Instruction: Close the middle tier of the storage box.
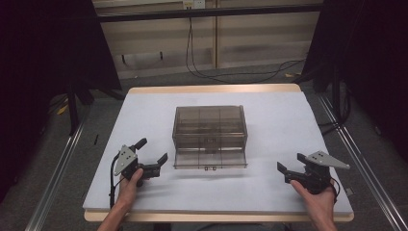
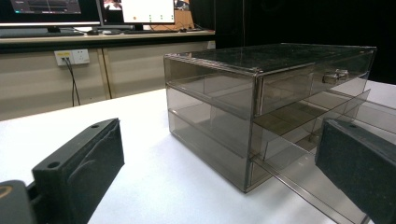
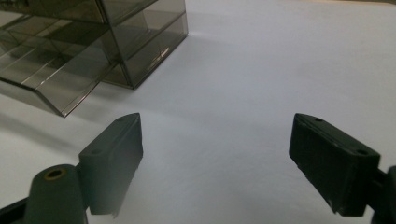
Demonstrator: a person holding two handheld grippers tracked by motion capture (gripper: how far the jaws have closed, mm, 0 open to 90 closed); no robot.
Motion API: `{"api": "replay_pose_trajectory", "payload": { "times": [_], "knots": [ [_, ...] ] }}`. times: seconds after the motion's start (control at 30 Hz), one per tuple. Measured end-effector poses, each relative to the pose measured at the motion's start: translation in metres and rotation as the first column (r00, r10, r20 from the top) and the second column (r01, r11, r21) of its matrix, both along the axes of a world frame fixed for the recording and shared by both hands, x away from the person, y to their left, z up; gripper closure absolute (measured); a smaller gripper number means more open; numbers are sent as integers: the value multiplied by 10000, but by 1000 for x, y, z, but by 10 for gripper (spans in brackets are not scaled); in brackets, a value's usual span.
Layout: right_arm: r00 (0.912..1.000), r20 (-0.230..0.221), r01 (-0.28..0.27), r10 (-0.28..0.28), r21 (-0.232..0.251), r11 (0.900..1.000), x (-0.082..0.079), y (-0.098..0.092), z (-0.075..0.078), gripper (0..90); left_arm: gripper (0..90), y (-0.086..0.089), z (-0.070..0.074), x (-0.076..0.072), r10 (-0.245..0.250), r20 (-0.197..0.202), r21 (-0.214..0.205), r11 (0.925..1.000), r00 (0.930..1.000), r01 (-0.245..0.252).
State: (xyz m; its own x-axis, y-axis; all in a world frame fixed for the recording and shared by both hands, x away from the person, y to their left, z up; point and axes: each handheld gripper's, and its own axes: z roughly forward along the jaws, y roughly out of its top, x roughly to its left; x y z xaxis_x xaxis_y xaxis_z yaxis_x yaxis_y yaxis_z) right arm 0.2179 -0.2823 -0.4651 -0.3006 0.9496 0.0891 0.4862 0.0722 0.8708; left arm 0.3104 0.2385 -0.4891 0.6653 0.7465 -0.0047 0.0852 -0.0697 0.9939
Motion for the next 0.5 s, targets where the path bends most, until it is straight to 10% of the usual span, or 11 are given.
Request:
{"api": "replay_pose_trajectory", "payload": {
  "times": [0.5],
  "knots": [
    [9934, 549, -1076, 1012, 1301, 9856, -13, 13, 2, 555, 12, 2, 0, 0, -32, 28, 233, 9997, 10000, 31]
  ]
}}
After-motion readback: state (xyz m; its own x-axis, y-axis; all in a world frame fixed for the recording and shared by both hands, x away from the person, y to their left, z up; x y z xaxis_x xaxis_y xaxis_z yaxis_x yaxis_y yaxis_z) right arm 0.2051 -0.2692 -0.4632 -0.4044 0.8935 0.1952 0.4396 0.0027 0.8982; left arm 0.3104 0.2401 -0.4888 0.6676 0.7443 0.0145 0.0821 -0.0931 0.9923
